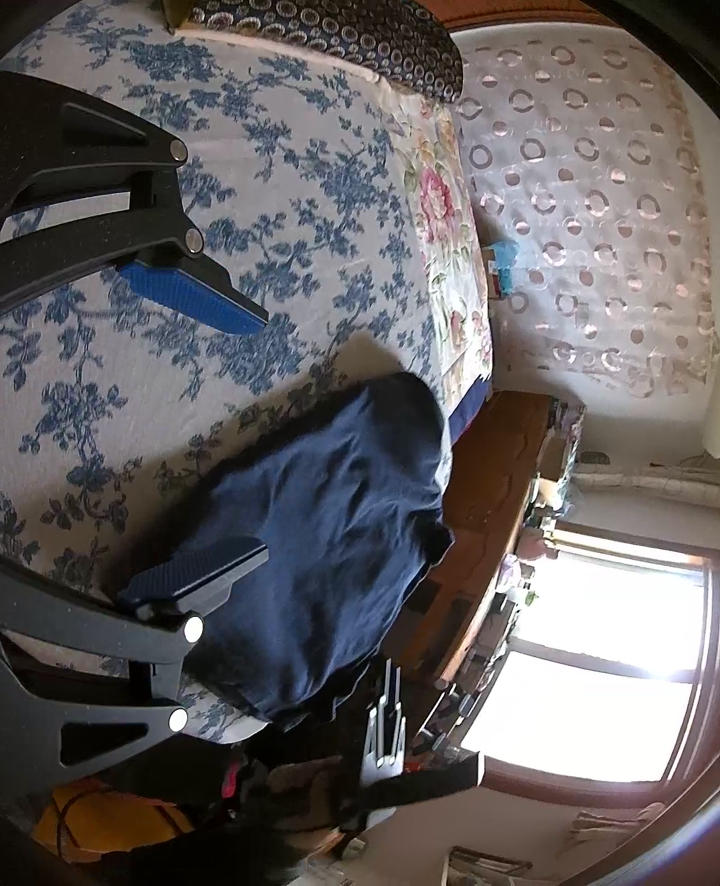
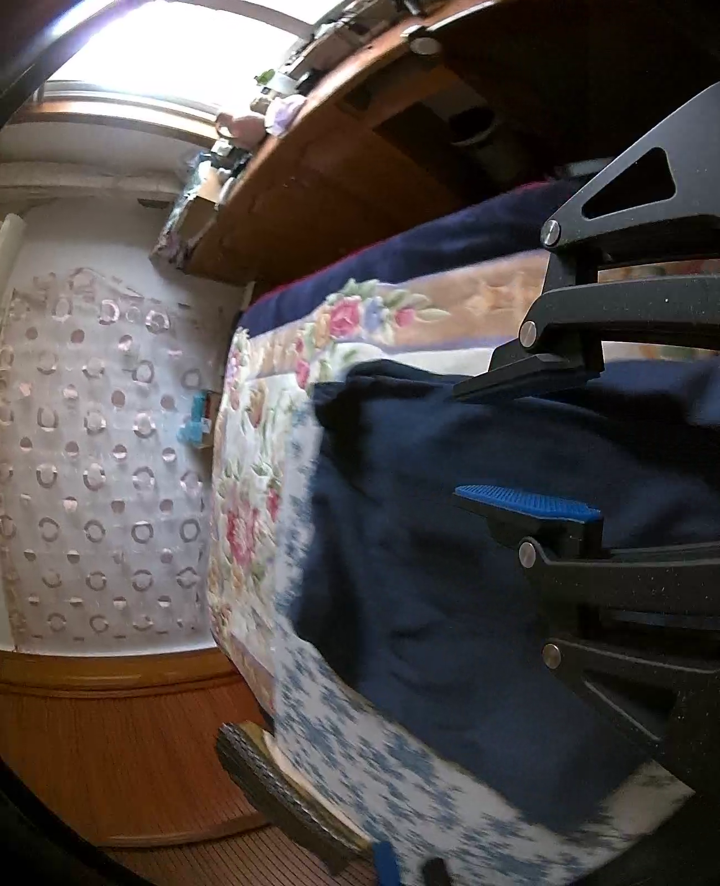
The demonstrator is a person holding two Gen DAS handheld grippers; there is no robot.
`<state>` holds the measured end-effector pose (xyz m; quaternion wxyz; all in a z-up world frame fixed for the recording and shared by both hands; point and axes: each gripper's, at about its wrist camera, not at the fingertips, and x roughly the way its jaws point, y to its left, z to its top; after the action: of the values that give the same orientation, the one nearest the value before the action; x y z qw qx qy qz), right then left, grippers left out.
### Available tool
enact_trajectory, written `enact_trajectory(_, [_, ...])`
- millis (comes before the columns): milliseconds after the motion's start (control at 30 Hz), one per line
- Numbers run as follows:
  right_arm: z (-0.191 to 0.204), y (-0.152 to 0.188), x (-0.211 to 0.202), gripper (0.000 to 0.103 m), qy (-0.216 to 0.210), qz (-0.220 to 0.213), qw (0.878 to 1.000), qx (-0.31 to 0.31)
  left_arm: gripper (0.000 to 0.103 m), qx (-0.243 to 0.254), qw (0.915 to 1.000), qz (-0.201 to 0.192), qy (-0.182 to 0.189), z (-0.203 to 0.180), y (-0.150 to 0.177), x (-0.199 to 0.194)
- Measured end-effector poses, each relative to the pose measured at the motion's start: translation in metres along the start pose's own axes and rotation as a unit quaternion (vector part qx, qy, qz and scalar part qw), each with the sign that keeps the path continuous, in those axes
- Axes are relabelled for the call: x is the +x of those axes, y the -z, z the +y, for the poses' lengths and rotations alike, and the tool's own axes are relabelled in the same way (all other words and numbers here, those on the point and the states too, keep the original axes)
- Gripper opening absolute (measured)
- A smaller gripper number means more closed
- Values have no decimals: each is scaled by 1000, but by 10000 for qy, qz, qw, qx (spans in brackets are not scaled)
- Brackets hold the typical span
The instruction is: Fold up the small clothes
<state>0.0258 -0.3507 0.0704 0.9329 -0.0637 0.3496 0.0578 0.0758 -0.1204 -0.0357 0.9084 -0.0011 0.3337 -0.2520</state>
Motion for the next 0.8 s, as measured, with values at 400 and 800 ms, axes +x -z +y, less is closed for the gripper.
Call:
enact_trajectory(400, [15,29,-33,44,-273,81,9996,25,76,308,9981,472,261,-35,7,25])
enact_trajectory(800, [9,9,7,45,-392,-46,9992,88,76,474,9976,486,-98,-3,-51,68])
